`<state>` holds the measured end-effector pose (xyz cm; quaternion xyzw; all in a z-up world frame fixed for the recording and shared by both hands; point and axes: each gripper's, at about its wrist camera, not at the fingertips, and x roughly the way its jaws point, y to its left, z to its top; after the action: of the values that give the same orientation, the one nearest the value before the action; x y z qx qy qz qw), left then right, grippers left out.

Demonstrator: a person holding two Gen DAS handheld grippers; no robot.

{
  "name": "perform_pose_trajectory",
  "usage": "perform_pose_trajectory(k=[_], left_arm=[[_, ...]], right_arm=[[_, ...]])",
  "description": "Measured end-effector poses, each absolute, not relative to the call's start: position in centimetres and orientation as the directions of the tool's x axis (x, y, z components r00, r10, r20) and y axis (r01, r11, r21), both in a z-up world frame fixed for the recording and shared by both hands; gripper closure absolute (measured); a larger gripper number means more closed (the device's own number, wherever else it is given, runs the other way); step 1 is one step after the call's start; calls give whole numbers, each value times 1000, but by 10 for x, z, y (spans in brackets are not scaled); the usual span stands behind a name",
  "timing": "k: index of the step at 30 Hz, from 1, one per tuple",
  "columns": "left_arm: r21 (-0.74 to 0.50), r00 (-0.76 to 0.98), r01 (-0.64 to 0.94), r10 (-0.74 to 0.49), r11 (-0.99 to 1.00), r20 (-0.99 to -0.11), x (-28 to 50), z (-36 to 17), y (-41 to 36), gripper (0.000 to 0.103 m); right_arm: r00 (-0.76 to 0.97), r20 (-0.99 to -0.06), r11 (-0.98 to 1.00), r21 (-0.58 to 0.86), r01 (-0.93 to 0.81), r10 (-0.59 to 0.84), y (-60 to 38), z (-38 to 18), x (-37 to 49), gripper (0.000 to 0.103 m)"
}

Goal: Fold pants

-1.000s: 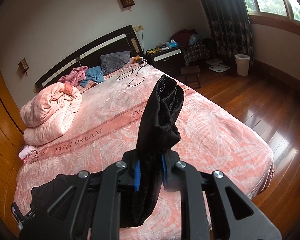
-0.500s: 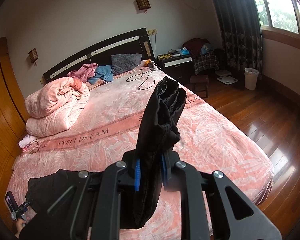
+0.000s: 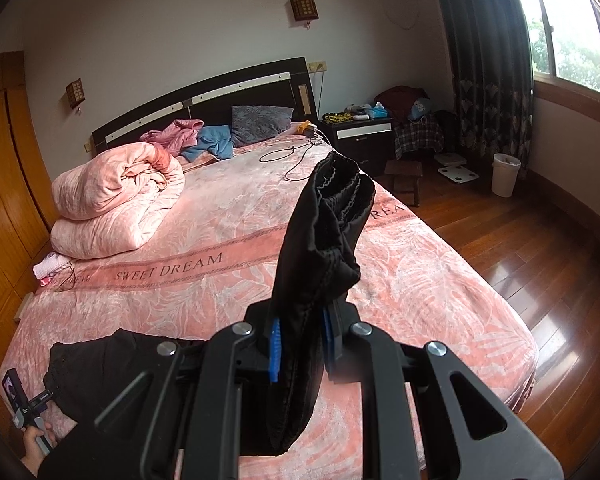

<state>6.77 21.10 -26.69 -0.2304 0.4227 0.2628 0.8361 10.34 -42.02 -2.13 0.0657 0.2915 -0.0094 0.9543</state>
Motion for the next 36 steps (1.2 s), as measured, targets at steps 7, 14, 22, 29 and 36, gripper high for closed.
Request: perform_pose_trajectory(k=[7,14,22,29,36], left_arm=[[-195,519,-631,221,751,-826,65,-268,214,12],[-238,539,-624,190,744,-821,60,-269,218,12],[-282,553,-622,155,731,-818,57,-272,224,12],[-304,568,-614,141,729,-811,53,-272,225,12],[-316,578,-606,132,730,-805,53,-272,225,12]], right_arm=[[822,-569,999,30,30,-8,-387,-19,101,88],[821,-570,1000,-30,8,-24,-359,-12,96,88],[828,-560,997,-73,-18,-25,-328,0,95,88],[824,-566,994,-99,-41,-22,-307,1,97,88],[814,-580,989,-133,-69,-21,-285,-2,104,88]])
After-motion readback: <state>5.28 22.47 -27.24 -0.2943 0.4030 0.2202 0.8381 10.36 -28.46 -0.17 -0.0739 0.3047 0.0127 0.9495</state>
